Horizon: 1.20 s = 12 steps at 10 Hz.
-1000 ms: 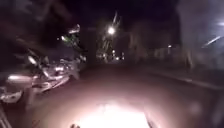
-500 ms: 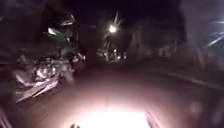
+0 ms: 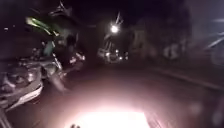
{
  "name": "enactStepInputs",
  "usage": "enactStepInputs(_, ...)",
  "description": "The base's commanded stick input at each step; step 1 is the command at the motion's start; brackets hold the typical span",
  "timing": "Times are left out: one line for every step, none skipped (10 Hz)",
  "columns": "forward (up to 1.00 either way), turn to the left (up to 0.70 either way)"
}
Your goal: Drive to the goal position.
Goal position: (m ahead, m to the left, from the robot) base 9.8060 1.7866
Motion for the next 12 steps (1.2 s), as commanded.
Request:
enactStepInputs(1.0,0.0)
enactStepInputs(1.0,0.0)
enactStepInputs(1.0,0.0)
enactStepInputs(1.0,0.0)
enactStepInputs(1.0,0.0)
enactStepInputs(1.0,0.0)
enactStepInputs(1.0,0.0)
enactStepInputs(1.0,0.0)
enactStepInputs(1.0,0.0)
enactStepInputs(1.0,-0.1)
enactStepInputs(1.0,-0.27)
enactStepInputs(1.0,-0.27)
